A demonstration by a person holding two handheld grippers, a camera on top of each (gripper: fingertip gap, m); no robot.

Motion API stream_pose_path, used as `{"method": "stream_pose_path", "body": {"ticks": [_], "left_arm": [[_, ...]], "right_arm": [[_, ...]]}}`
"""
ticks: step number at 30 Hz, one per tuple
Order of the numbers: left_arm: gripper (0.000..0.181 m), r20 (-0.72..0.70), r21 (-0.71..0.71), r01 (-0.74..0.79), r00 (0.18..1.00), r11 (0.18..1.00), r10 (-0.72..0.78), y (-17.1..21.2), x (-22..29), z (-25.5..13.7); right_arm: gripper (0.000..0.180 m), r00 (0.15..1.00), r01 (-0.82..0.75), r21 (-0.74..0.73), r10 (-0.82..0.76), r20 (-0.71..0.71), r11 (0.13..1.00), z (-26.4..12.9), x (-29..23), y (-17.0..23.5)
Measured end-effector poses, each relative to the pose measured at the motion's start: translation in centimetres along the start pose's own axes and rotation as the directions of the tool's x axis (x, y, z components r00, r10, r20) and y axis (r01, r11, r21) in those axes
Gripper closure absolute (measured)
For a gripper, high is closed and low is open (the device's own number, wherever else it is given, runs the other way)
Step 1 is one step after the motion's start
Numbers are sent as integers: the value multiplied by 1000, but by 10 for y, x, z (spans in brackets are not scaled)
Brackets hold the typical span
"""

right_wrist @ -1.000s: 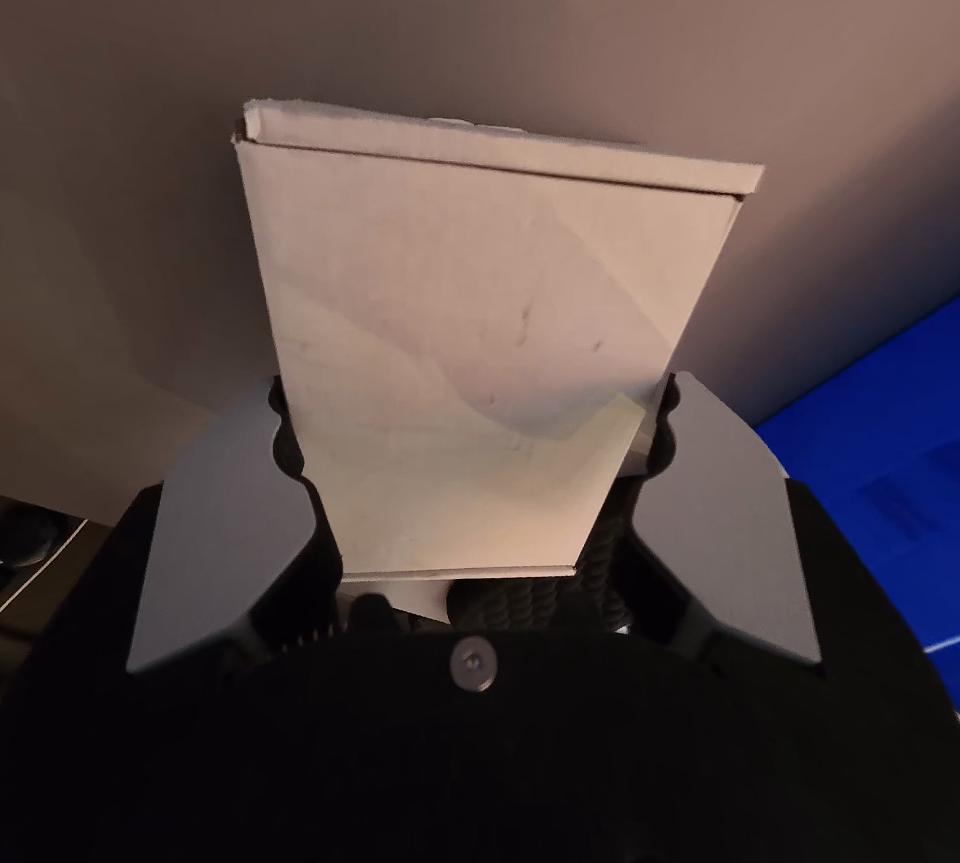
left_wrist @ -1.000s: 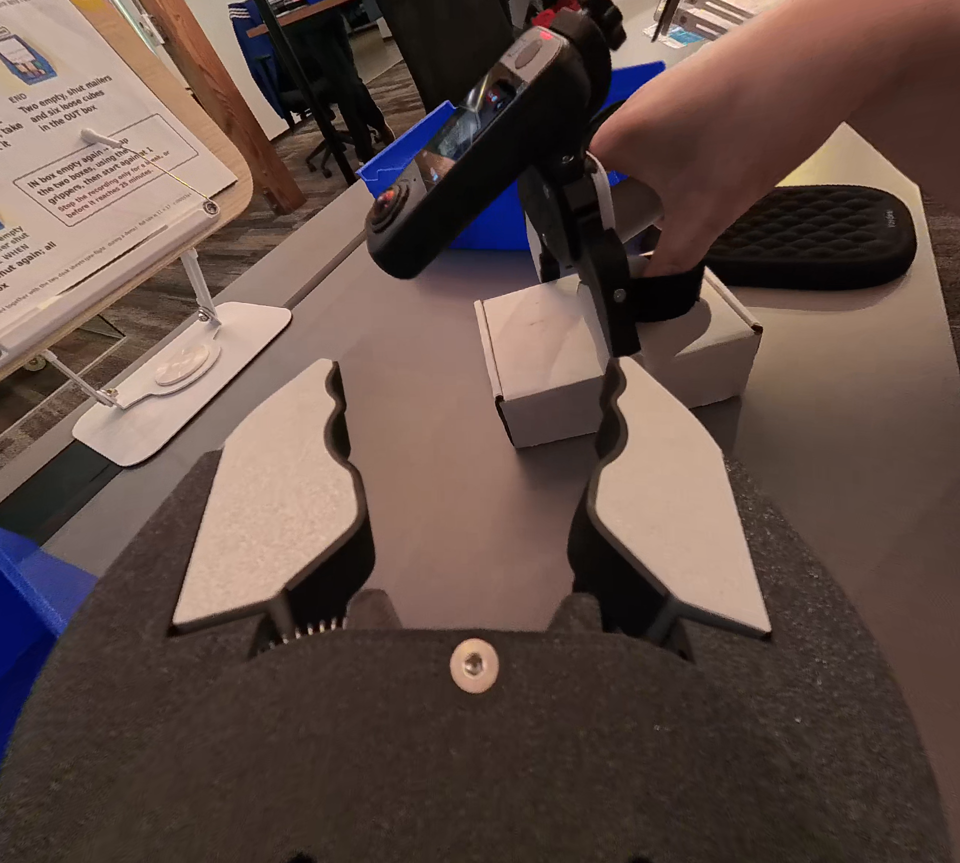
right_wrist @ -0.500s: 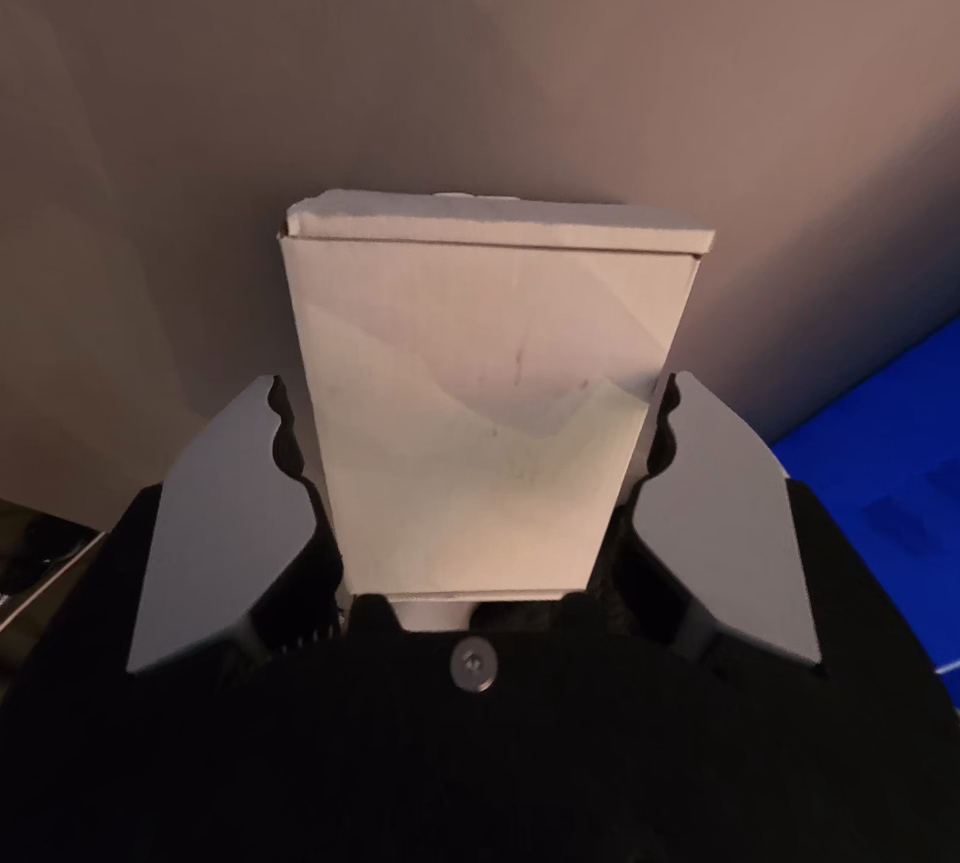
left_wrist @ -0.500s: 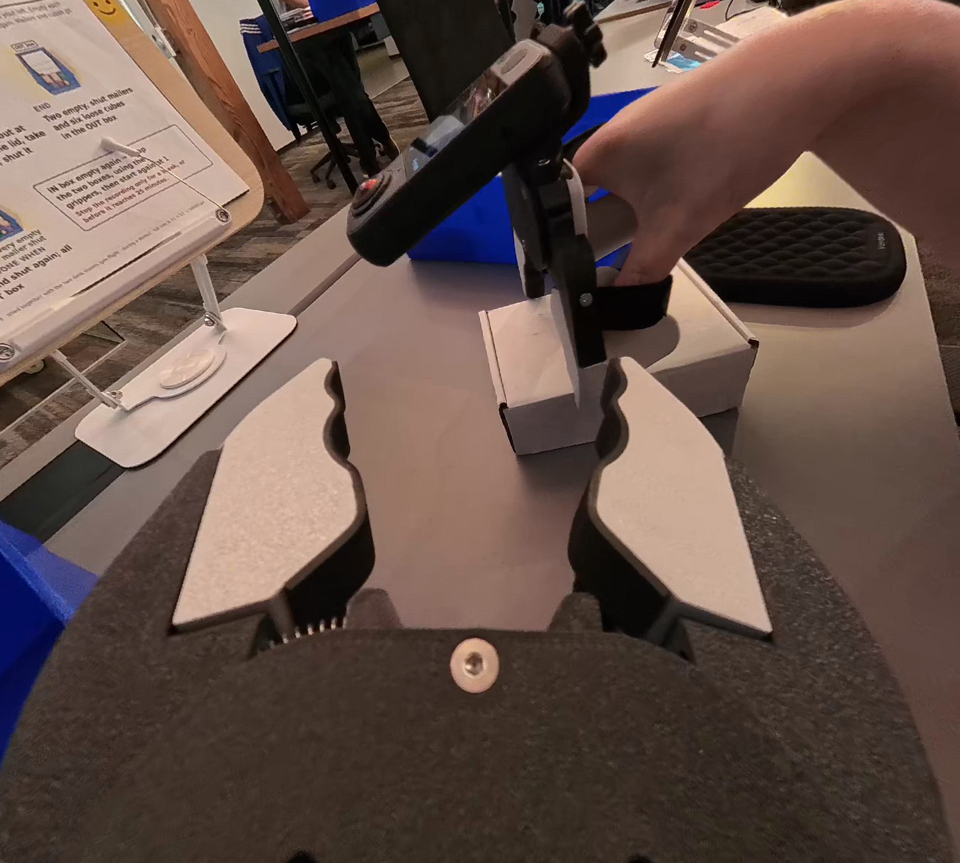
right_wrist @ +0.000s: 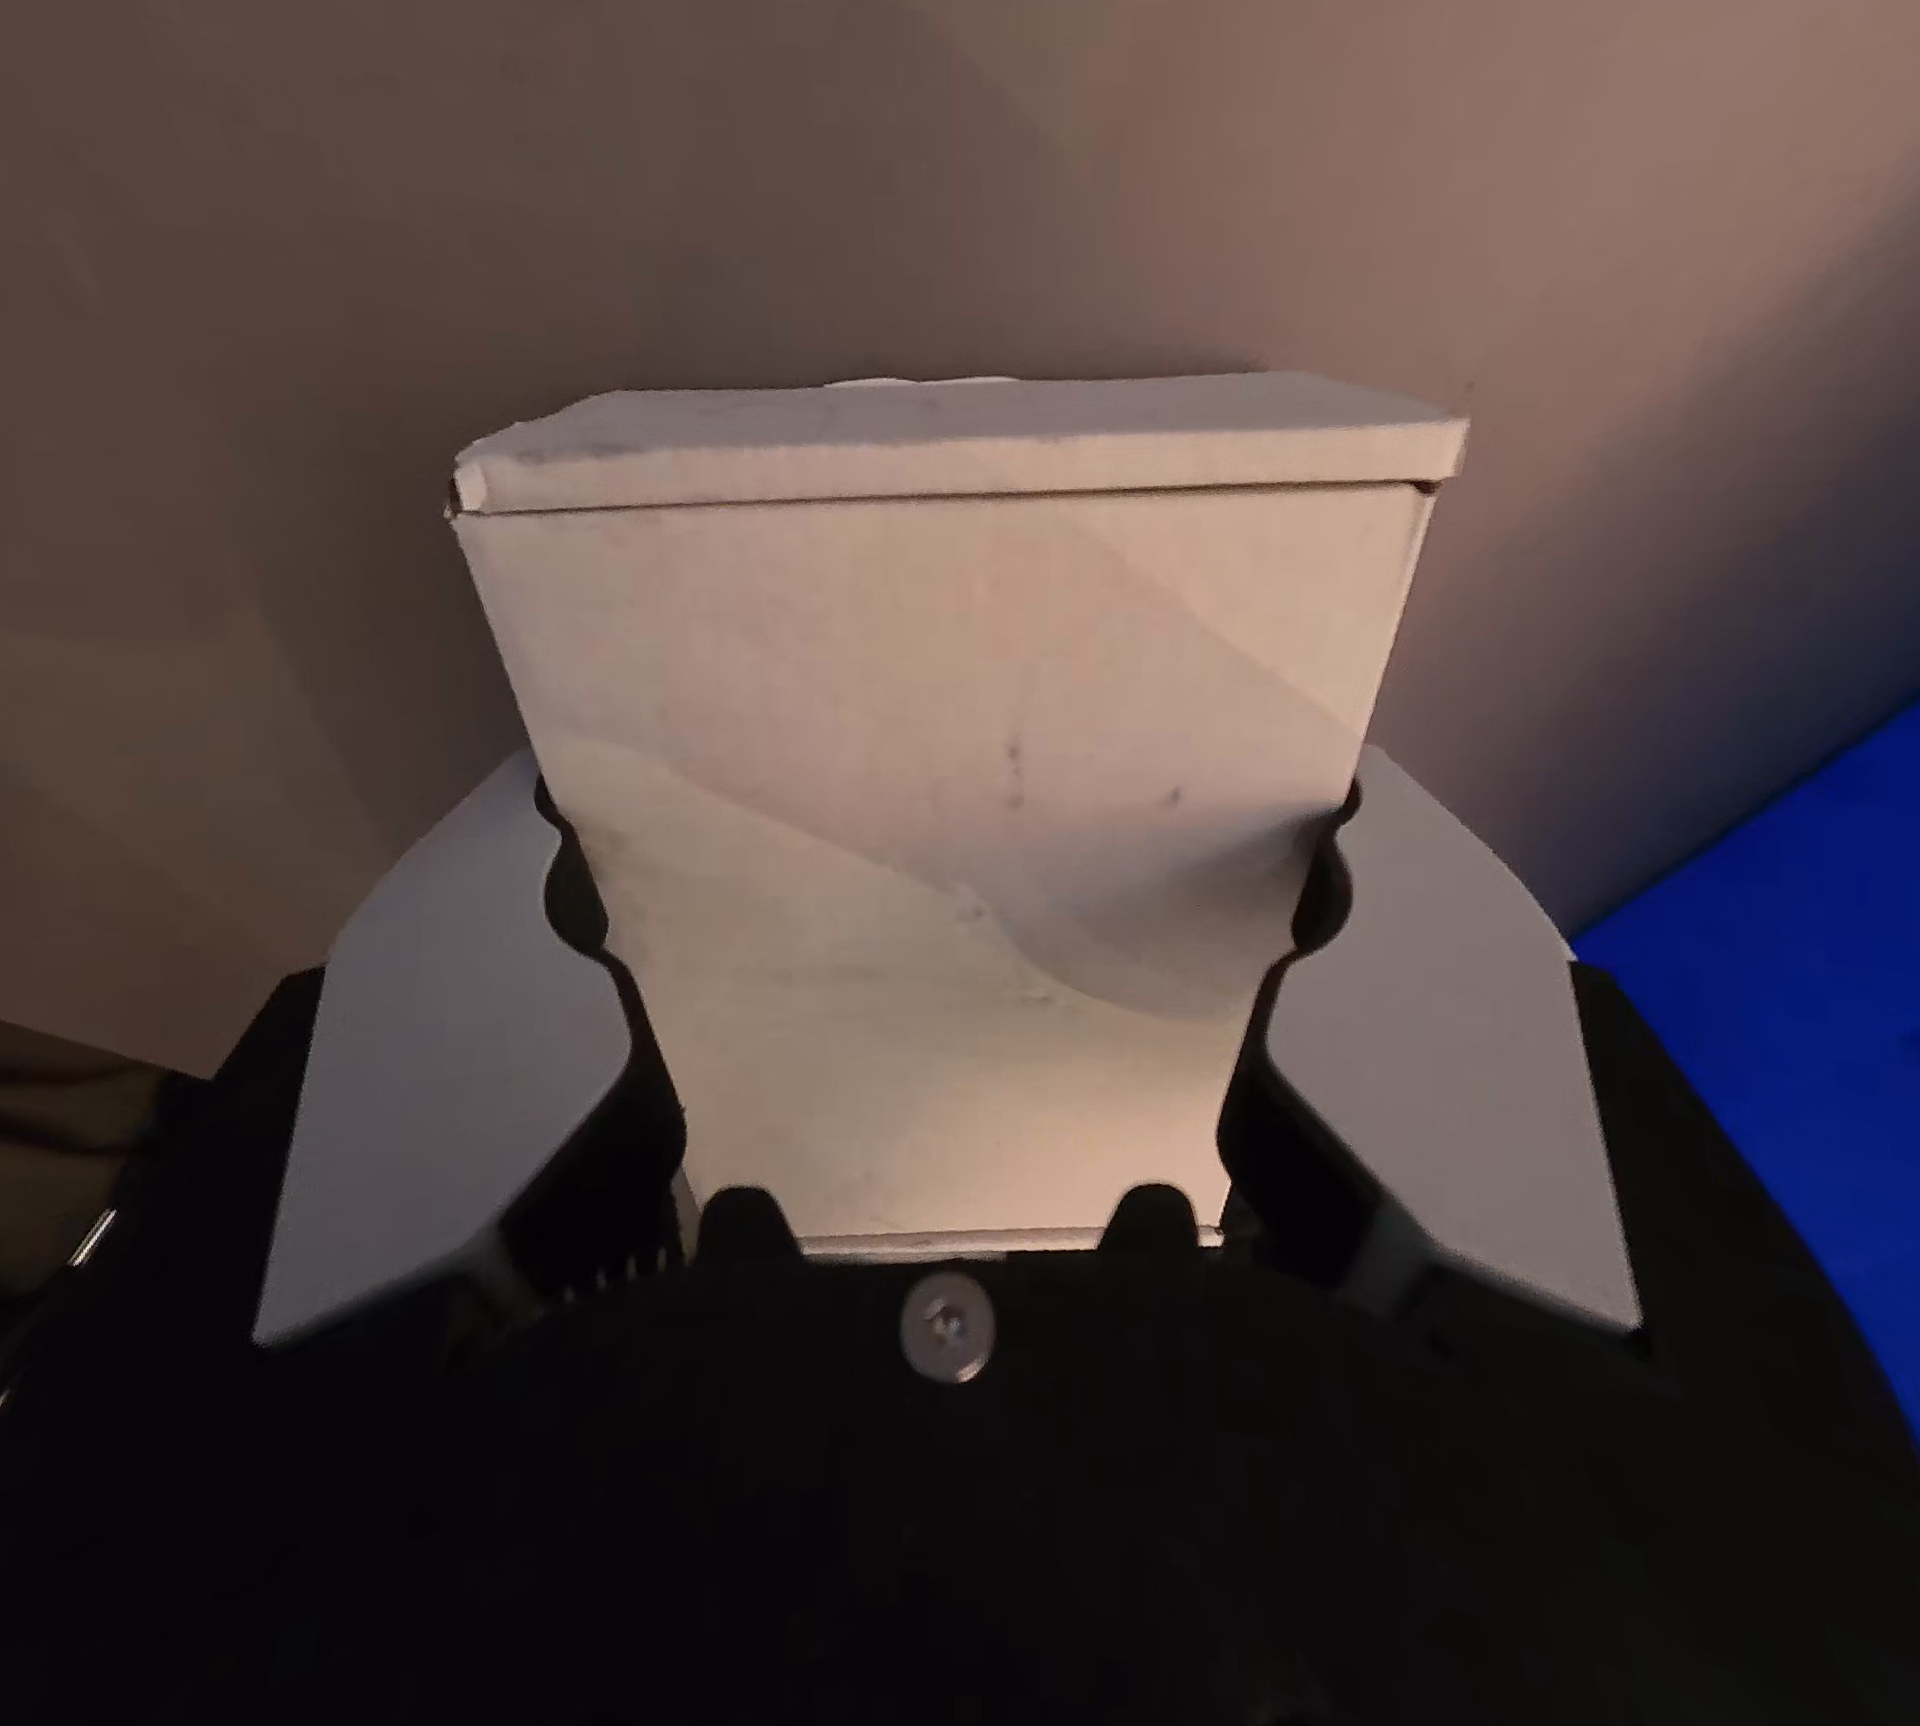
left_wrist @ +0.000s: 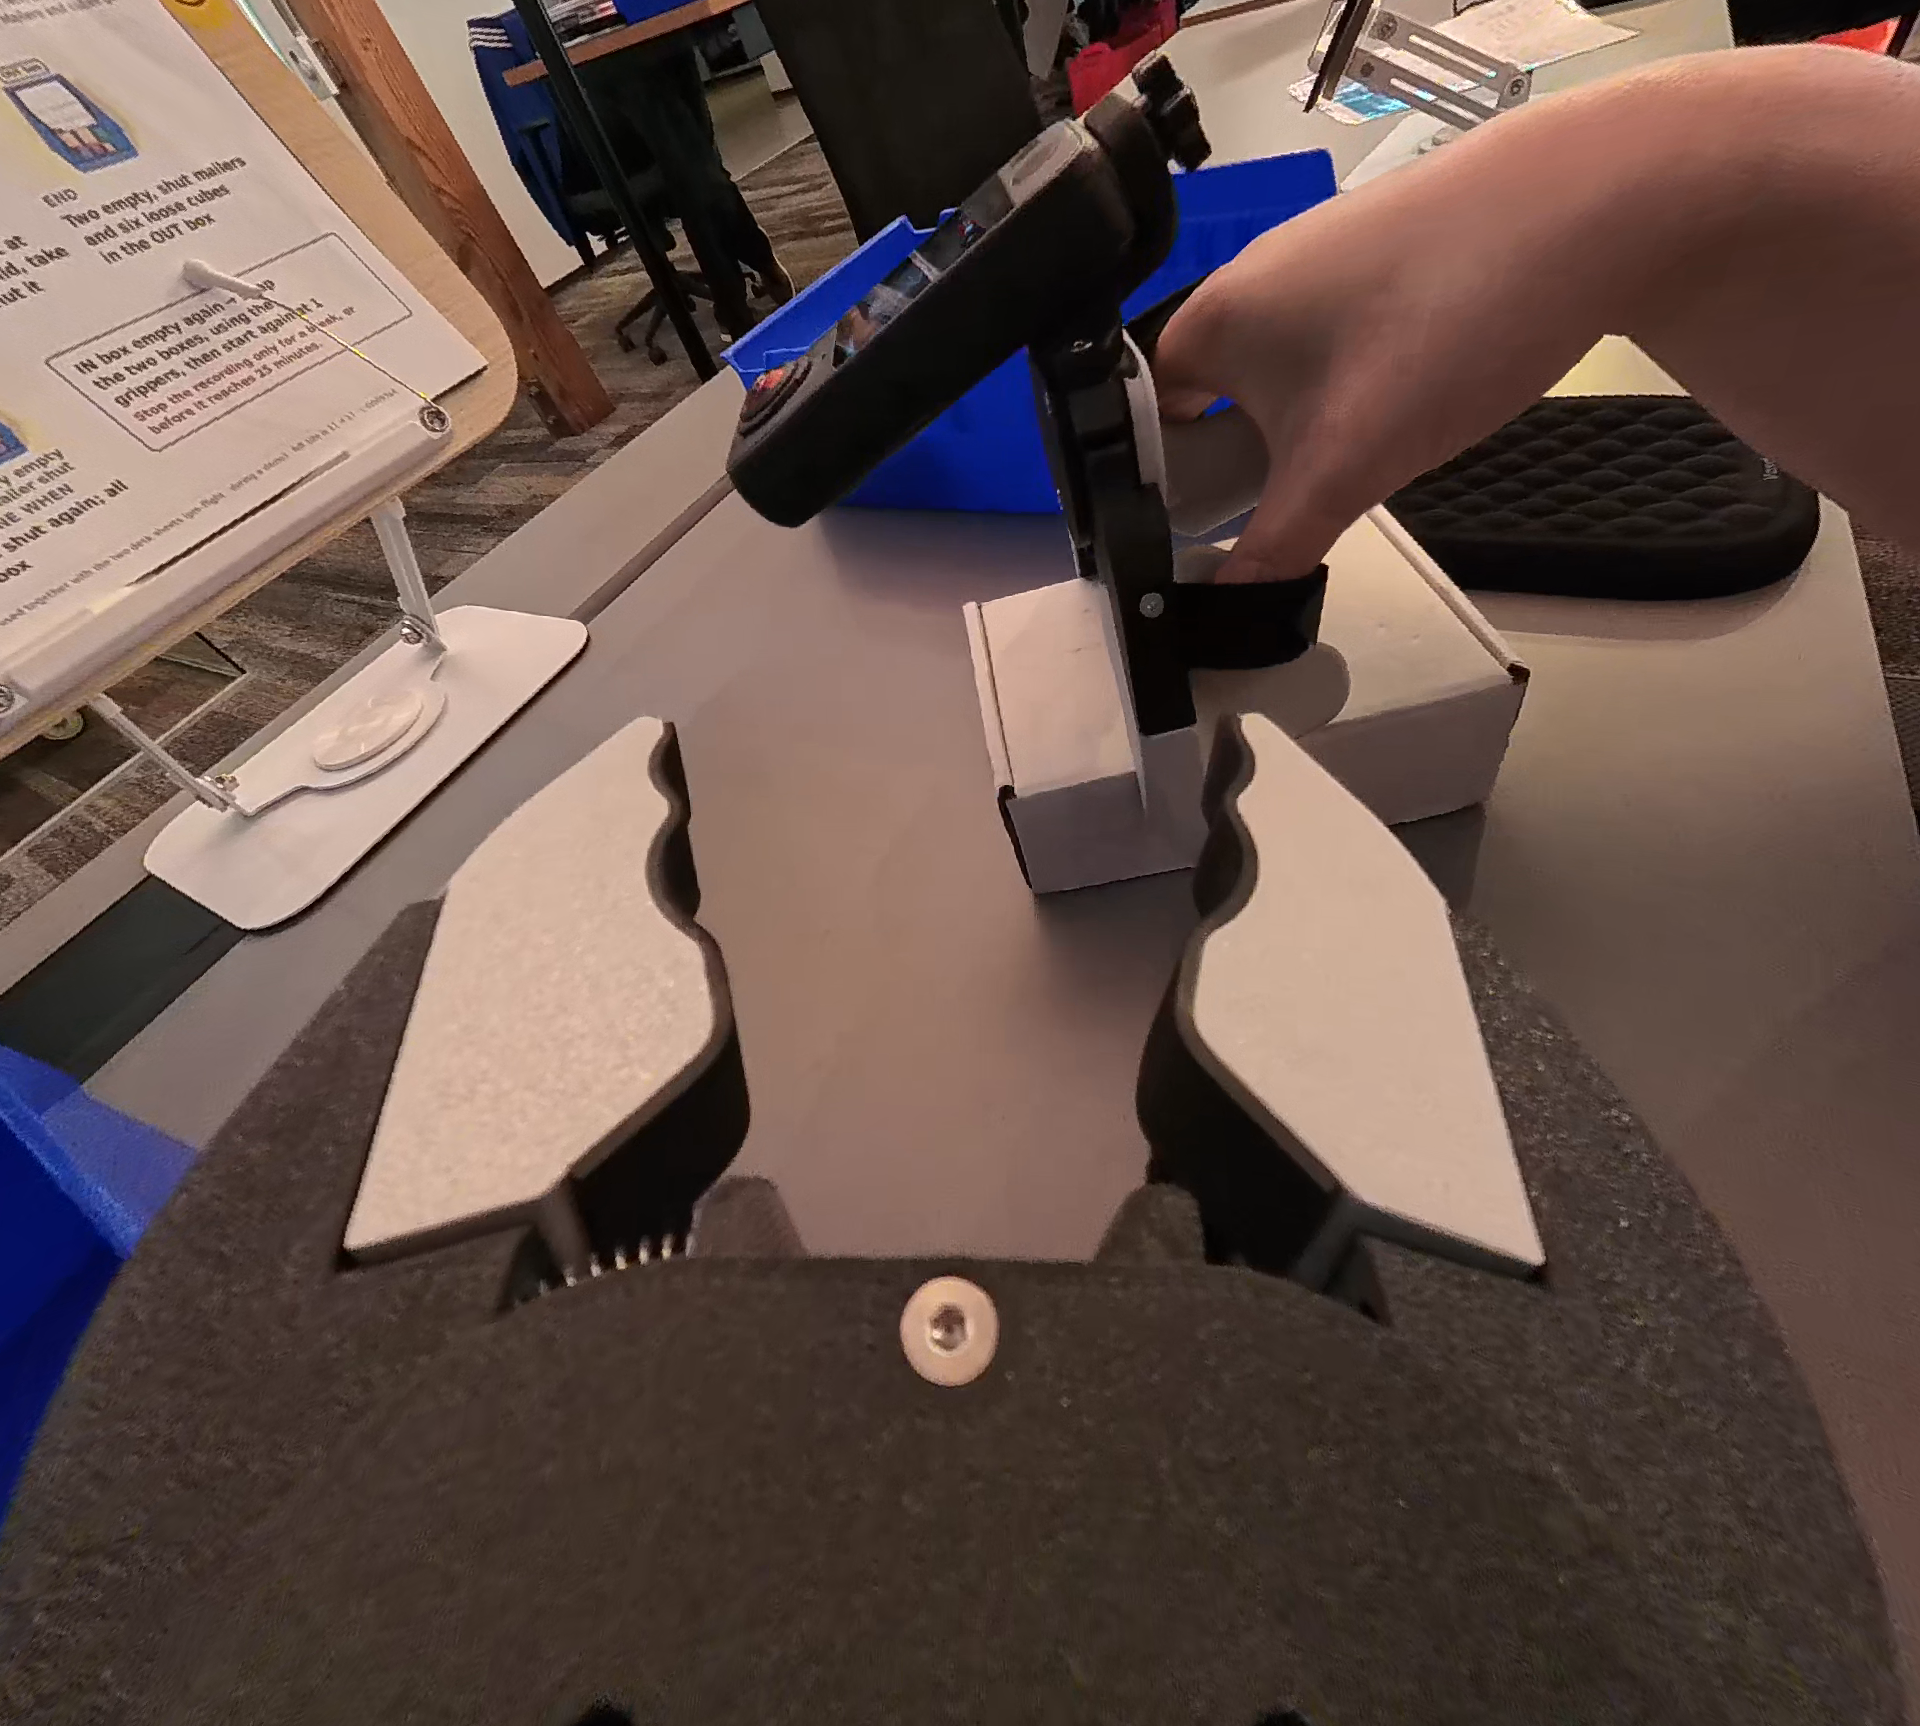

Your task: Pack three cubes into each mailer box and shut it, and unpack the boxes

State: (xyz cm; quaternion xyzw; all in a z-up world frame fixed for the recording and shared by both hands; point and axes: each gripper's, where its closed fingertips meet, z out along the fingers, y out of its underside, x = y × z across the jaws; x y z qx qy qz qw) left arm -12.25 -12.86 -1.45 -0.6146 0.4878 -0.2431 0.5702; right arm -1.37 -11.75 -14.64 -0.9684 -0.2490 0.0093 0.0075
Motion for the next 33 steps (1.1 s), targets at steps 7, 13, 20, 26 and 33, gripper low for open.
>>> {"method": "stream_pose_path", "body": {"ticks": [7,13,20,26,33], "left_arm": [[86,-2,-2,-1,1000,1000,1,0,0,0],[86,-1,-2,-1,1000,1000,1,0,0,0],[86,2,4,0,1000,1000,0,-1,0,-1],[86,1,1,-1,1000,1000,1,0,0,-1],[86,-11,-20,3,1000,1000,-3,5,2,4]], "right_arm": [[48,999,24,22,-24,22,999,-5,-3,-1],[48,998,60,13,-60,-9,998,-12,-4,-3],[48,991,108,-21,-109,-72,994,-39,2,-13],[48,978,180,-27,-182,-105,983,-103,14,-31],[48,954,223,-52,-229,-191,973,-194,77,-27]]}}
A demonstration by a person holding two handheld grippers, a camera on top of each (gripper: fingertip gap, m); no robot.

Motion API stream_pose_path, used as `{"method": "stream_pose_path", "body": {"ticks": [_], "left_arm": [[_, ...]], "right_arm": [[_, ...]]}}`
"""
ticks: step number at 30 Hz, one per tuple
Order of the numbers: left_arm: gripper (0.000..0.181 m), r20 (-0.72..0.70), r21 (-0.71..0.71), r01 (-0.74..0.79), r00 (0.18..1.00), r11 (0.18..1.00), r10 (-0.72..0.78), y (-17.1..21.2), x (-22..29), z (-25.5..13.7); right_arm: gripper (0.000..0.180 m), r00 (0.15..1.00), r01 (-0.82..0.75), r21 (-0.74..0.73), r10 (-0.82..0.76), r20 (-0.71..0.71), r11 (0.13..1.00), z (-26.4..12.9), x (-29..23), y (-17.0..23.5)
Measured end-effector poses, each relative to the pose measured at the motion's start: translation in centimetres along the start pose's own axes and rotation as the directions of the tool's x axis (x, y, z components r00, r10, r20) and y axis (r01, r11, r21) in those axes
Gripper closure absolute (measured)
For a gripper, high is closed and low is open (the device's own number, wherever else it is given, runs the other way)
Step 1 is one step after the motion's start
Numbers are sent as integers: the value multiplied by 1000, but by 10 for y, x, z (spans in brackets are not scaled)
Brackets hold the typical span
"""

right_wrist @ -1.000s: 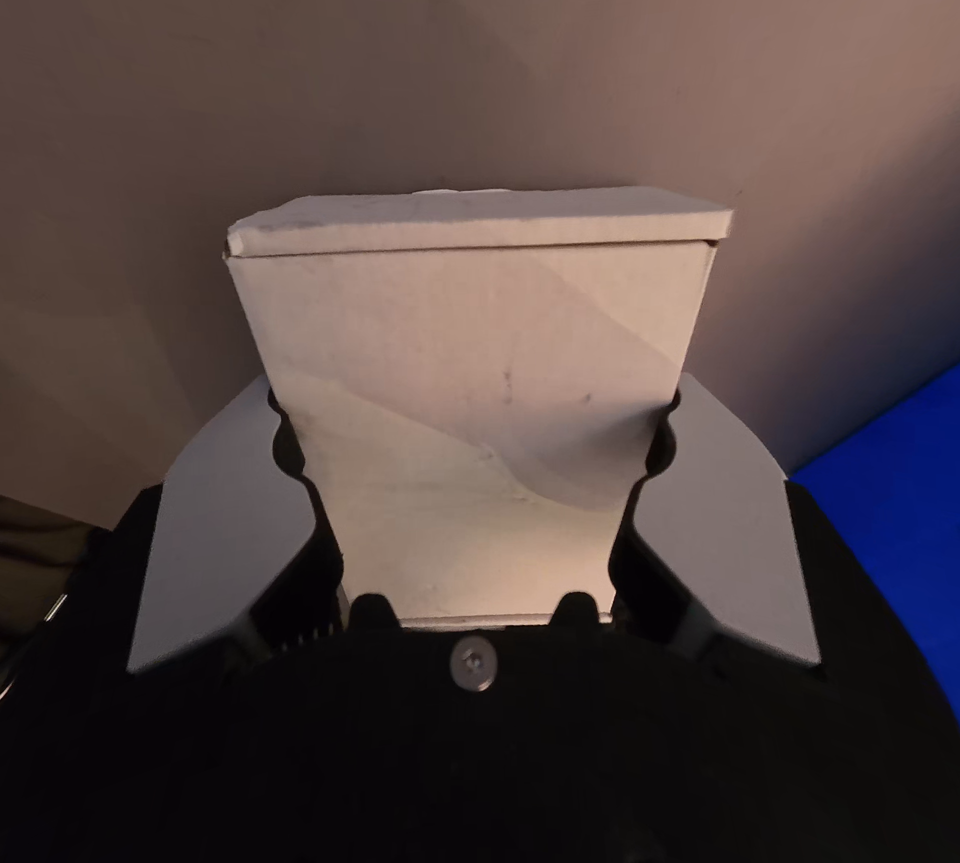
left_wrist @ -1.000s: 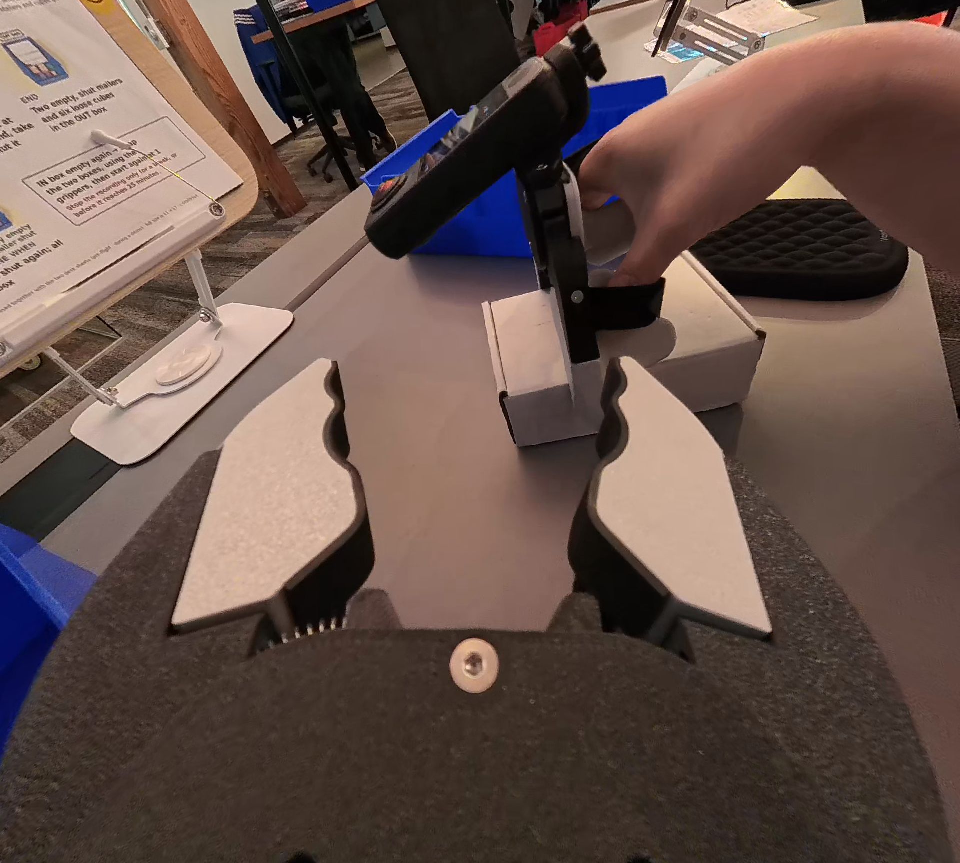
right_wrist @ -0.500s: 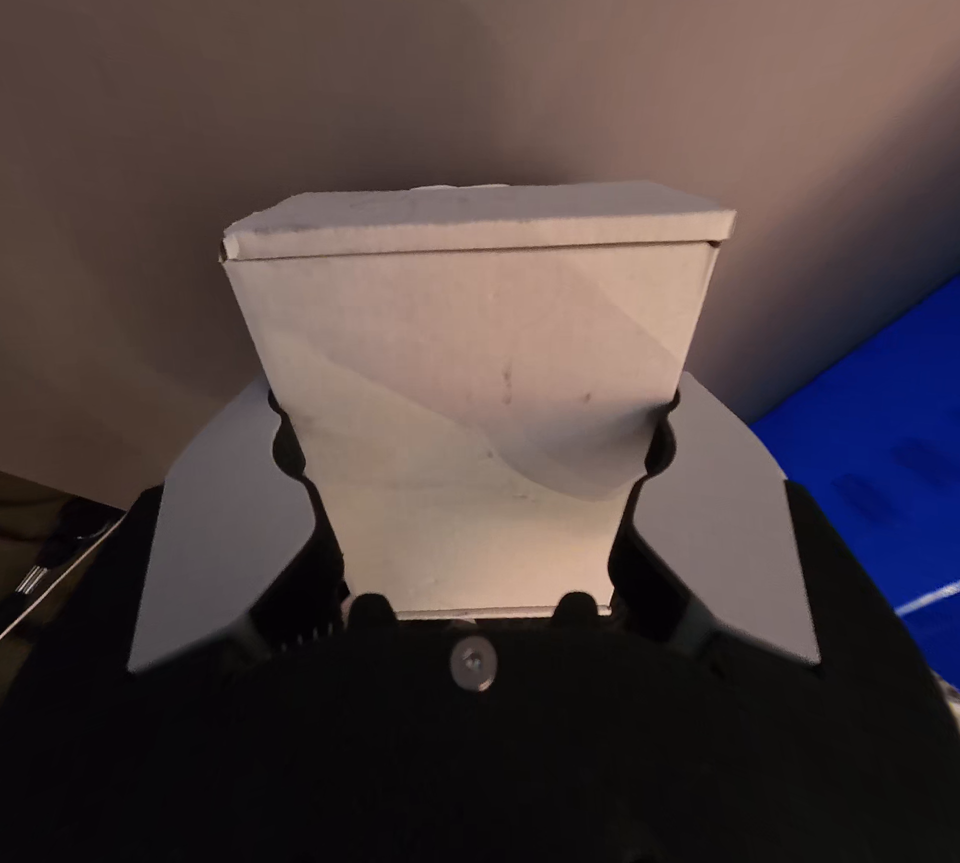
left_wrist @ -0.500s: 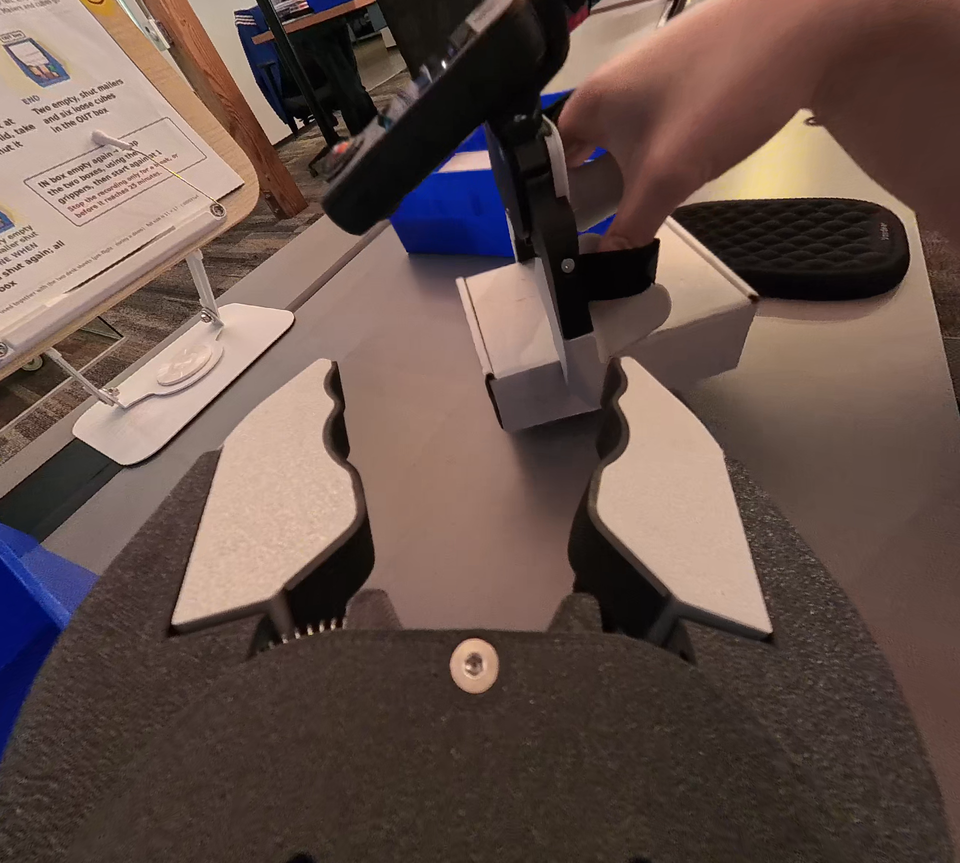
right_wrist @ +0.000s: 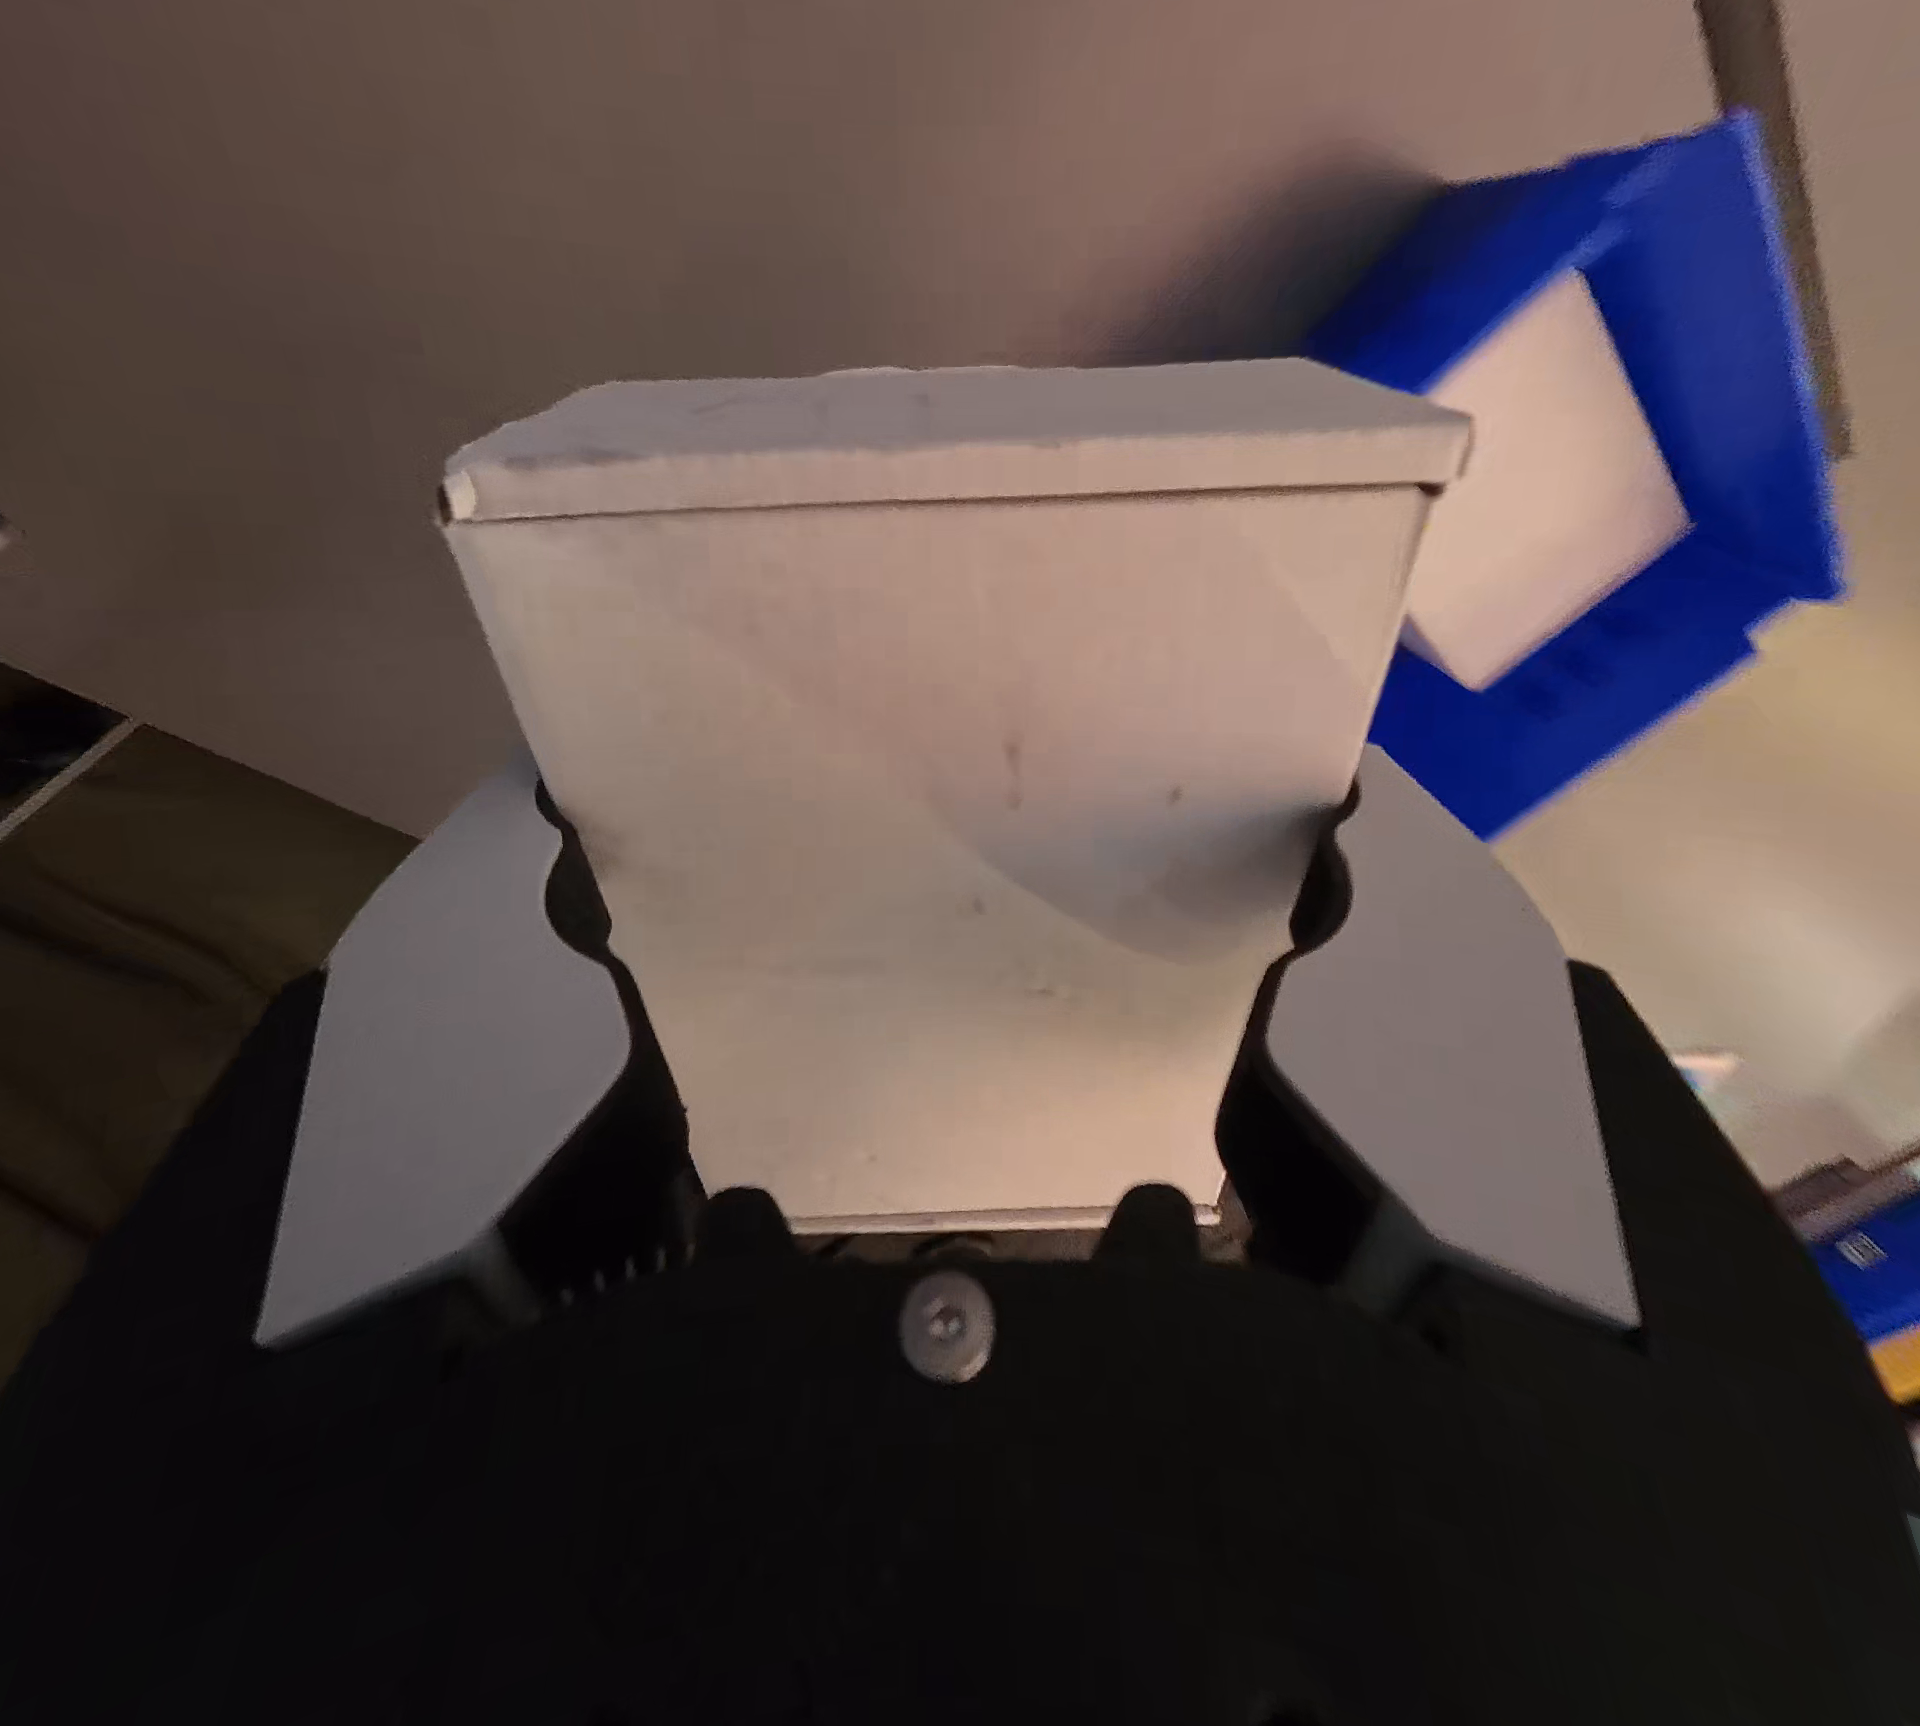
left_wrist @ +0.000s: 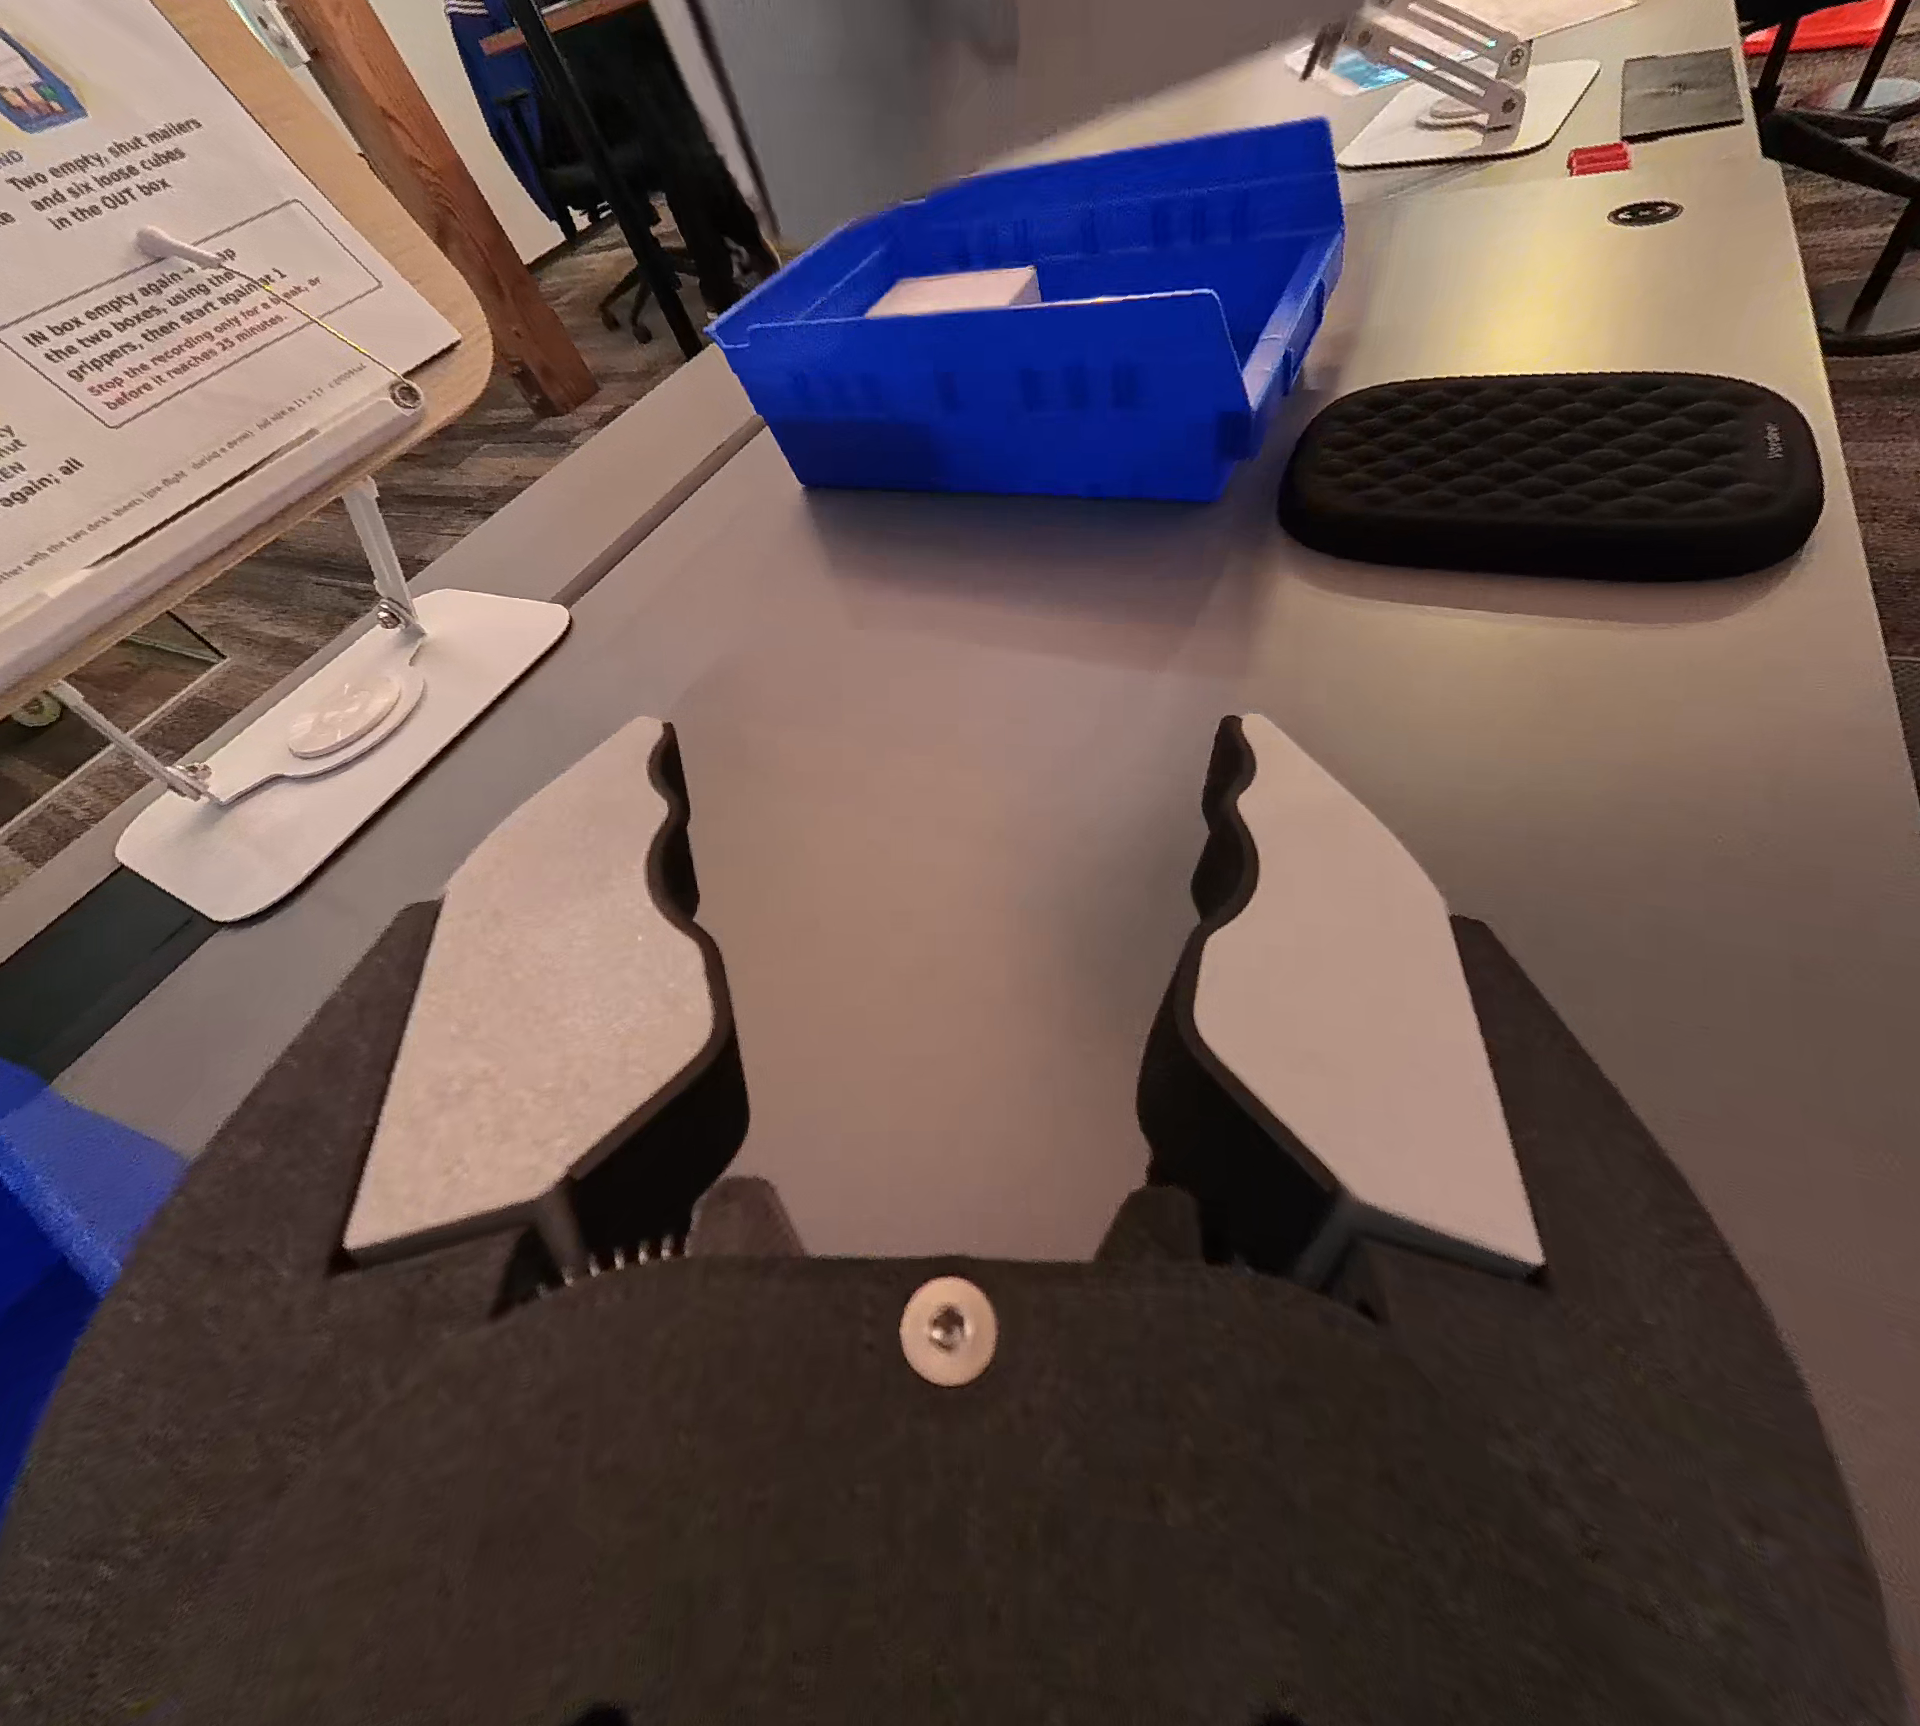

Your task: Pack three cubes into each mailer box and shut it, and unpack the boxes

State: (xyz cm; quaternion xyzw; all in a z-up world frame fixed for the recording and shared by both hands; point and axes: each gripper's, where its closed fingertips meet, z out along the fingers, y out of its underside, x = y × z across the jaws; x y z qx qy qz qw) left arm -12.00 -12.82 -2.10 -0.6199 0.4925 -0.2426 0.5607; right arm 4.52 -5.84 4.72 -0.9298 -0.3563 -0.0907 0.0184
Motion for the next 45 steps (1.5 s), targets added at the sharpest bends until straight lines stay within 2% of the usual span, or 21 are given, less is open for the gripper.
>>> {"method": "stream_pose_path", "body": {"ticks": [6,9,13,19,23,27,34,38,41,43,45], "left_arm": [[86,-41,15,14,999,1000,-13,-2,9,4],[86,-136,57,68,989,996,-60,-11,26,5],[86,-263,118,155,957,981,-119,-25,44,2],[86,-314,157,222,935,962,-164,-33,41,-2],[87,-300,144,231,937,962,-180,-31,33,2],[87,-297,123,242,934,962,-197,-26,31,8],[87,-316,122,258,925,958,-209,-26,33,10],[86,-329,130,275,918,953,-220,-28,33,8],[84,-325,169,276,922,946,-211,-35,32,-1],[83,-312,208,281,927,937,-208,-43,28,-12],[83,-270,247,281,939,927,-213,-51,18,-26]], "right_arm": [[48,991,75,45,-69,-117,996,-11,73,39],[48,983,153,99,-142,-113,983,9,99,49],[48,948,297,69,-285,-142,952,51,125,72],[48,884,463,29,-459,-89,886,136,138,90],[48,777,629,40,-628,-36,776,177,125,96],[48,724,689,63,-690,-8,722,199,113,99],[48,687,726,64,-726,-24,685,220,113,102],[49,687,725,90,-725,-43,682,219,113,101],[54,698,715,70,-704,-131,696,202,124,99],[56,715,697,120,-672,-193,707,171,124,95],[64,733,674,260,-582,-351,692,118,128,77]]}}
